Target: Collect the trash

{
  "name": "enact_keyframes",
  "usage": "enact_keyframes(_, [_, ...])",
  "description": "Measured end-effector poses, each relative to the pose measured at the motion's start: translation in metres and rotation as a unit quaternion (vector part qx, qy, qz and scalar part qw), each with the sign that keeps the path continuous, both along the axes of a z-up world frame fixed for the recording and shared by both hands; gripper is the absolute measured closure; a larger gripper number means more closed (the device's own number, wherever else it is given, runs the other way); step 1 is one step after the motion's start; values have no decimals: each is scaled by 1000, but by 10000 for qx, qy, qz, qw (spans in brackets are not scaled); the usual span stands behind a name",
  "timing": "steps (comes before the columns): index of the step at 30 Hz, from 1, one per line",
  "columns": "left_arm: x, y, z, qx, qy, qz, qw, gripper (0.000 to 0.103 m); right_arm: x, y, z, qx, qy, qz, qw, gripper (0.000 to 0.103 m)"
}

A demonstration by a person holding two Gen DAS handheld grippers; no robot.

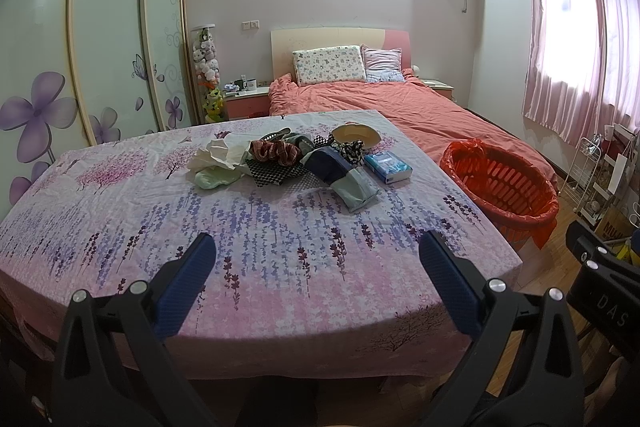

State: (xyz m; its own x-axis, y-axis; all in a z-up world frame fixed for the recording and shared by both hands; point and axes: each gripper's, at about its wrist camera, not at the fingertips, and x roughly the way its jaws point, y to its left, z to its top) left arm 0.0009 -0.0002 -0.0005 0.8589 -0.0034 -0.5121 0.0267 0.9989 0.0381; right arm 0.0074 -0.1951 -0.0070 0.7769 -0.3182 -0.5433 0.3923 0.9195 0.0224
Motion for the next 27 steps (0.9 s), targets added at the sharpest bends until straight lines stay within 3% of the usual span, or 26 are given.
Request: enact_keyframes(27, [11, 6, -7, 6, 3, 126, 9999, 4, 8, -3, -2, 19, -32, 87, 10000, 2])
